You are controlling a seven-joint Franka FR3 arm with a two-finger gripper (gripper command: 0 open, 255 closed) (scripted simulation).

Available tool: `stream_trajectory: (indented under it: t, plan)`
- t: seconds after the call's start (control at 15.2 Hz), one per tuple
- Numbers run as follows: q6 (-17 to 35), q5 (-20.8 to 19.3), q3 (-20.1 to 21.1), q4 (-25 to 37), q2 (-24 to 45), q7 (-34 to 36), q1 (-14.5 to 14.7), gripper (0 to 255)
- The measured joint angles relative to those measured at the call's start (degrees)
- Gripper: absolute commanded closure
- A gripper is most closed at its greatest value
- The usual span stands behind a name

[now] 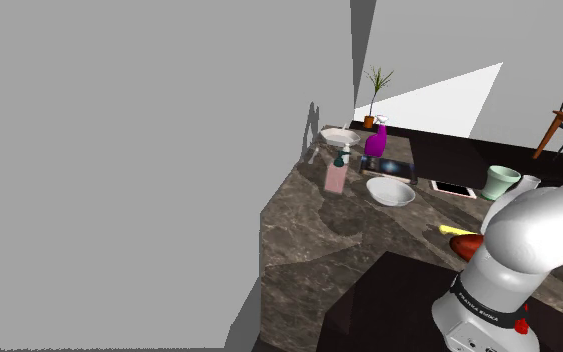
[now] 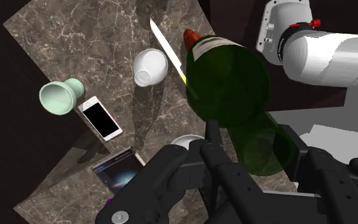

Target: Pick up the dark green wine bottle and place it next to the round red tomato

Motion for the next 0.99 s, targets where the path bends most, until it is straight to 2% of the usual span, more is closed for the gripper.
stream_trajectory:
  t: [0.33,0.53,0.66,0.73,0.86,0.99]
  plan:
    - [-2.06,-6.5,-5.6,4.76,-0.72,-9.94,1.4,255]
    - [-3.58,-10.69,-12.09,11.17,0.96,-17.77,4.59,255]
    - [-5.14,-13.89,-19.34,18.21,3.27,-24.68,9.18,255]
    - [-4.63,-14.34,-18.84,17.11,2.42,-25.36,8.44,255]
    - [-2.69,-14.15,-14.98,11.46,-0.59,-23.3,4.63,255]
    - [-0.97,-13.97,-12.55,6.82,-3.09,-21.47,2.25,255]
